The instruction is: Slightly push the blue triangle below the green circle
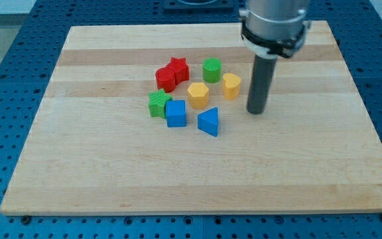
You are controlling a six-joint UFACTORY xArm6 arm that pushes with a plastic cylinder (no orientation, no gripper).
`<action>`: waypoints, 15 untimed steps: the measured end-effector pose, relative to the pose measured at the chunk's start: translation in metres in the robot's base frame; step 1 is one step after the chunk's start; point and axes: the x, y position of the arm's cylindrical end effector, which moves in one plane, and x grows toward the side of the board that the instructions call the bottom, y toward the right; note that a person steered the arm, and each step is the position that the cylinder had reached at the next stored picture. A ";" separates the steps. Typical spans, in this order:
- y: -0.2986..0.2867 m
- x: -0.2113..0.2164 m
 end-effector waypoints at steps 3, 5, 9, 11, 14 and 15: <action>-0.114 0.088; -0.138 0.076; -0.081 0.034; -0.058 0.015; -0.053 0.054; -0.057 0.044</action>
